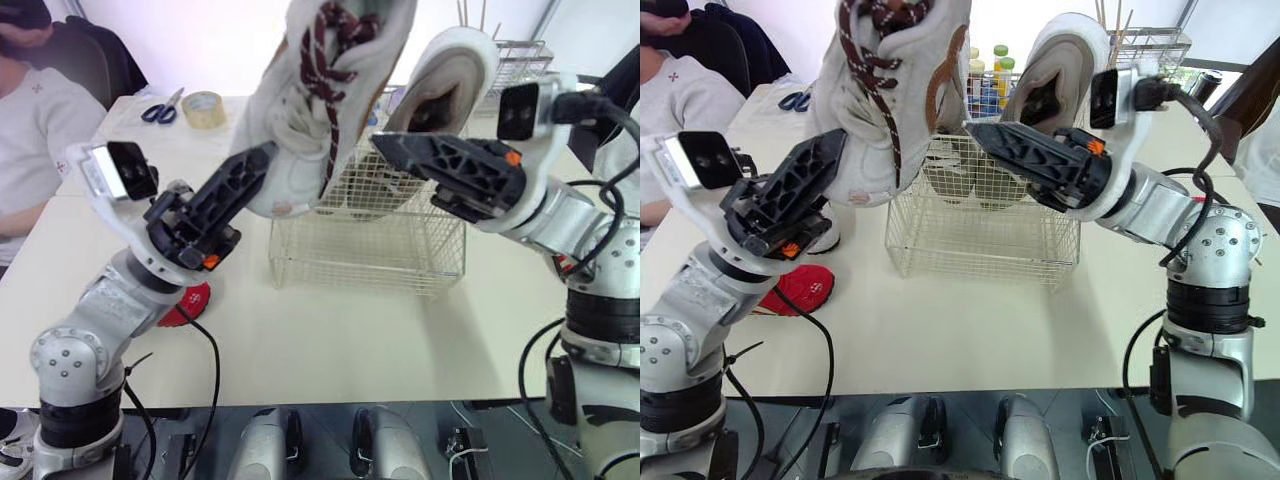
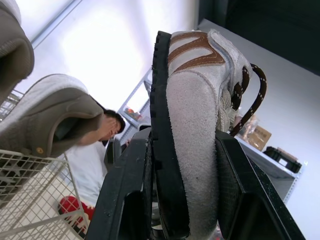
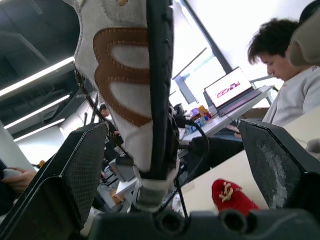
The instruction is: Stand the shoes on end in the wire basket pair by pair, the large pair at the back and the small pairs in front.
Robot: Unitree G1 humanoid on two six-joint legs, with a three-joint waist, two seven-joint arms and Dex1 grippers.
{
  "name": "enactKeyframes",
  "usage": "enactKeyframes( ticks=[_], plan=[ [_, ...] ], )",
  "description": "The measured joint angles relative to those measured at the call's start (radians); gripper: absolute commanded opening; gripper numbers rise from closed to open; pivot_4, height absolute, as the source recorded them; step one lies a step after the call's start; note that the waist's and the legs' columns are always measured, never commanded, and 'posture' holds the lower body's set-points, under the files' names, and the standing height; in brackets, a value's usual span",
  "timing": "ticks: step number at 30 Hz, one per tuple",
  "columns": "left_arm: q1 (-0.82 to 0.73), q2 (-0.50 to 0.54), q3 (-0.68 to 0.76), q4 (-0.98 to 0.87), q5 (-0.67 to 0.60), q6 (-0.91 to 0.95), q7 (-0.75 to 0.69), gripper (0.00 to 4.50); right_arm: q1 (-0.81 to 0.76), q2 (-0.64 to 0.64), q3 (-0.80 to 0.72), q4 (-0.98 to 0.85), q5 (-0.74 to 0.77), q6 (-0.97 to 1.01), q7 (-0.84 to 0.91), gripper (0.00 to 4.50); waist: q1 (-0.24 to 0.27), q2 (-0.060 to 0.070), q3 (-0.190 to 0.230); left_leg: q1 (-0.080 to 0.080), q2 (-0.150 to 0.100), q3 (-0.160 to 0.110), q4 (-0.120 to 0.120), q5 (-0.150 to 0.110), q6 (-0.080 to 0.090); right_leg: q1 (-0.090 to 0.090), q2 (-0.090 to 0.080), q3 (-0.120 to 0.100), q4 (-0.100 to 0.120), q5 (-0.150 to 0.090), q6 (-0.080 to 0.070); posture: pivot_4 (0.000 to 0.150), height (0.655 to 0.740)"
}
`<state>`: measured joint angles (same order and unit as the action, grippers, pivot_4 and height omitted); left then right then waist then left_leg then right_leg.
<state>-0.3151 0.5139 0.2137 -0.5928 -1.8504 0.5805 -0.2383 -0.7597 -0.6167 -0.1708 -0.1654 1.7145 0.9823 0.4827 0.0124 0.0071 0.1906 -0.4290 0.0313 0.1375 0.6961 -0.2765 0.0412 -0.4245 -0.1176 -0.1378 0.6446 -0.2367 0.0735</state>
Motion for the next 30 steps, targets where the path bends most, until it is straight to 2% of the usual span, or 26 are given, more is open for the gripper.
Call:
enactKeyframes(
  ticks=[11,14,19,20,23,25,30],
  plan=[
    [-0.034,-0.085,-0.049,0.042,0.119,0.0,-0.042,1.51,-0.092,0.167,0.066,-0.067,0.049,-0.062,-0.225,4.46,-0.001,0.0,0.0,0.0,0.0,0.0,0.0,0.0,0.001,0.0,0.001,0.0,0.0,0.0,0.001,0.15,0.74],
    [-0.035,-0.093,-0.052,0.045,0.133,0.001,-0.045,1.51,-0.103,0.194,0.067,-0.071,0.05,-0.079,-0.261,3.69,-0.003,0.0,0.0,0.0,0.0,0.0,0.0,0.0,0.001,0.0,0.001,0.0,0.0,0.0,0.001,0.15,0.74],
    [-0.04,-0.096,-0.047,0.04,0.136,0.001,-0.062,1.51,-0.106,0.226,0.077,-0.078,0.042,-0.106,-0.32,1.27,-0.002,0.0,0.0,0.0,0.0,0.0,0.0,0.0,0.001,0.0,0.001,0.0,0.0,0.0,0.001,0.15,0.74],
    [-0.04,-0.094,-0.045,0.039,0.136,0.001,-0.063,1.51,-0.107,0.225,0.077,-0.079,0.034,-0.106,-0.32,1.27,-0.001,0.0,0.0,0.0,0.0,0.0,0.0,0.0,0.001,0.0,0.001,0.0,0.0,0.0,0.001,0.15,0.74],
    [-0.038,-0.078,-0.042,0.039,0.14,0.006,-0.064,2.37,-0.122,0.211,0.079,-0.087,0.01,-0.101,-0.301,1.22,-0.002,0.0,0.0,0.0,0.0,0.0,0.0,0.0,0.001,-0.001,0.001,0.0,0.0,0.0,0.001,0.15,0.74],
    [-0.026,-0.027,-0.037,0.038,0.165,0.026,-0.067,3.33,-0.159,0.161,0.085,-0.096,-0.036,-0.078,-0.253,1.22,-0.004,0.0,0.0,0.0,0.0,0.0,0.0,0.0,0.001,-0.001,0.001,0.0,0.0,-0.001,0.001,0.15,0.74],
    [0.108,0.227,0.012,0.018,0.268,0.144,-0.13,3.33,-0.263,-0.098,0.091,-0.069,-0.246,-0.004,-0.017,1.22,-0.003,0.0,0.001,-0.001,0.0,0.001,-0.003,-0.001,0.001,-0.003,0.001,0.0,-0.002,-0.001,0.001,0.15,0.74]
  ],
)
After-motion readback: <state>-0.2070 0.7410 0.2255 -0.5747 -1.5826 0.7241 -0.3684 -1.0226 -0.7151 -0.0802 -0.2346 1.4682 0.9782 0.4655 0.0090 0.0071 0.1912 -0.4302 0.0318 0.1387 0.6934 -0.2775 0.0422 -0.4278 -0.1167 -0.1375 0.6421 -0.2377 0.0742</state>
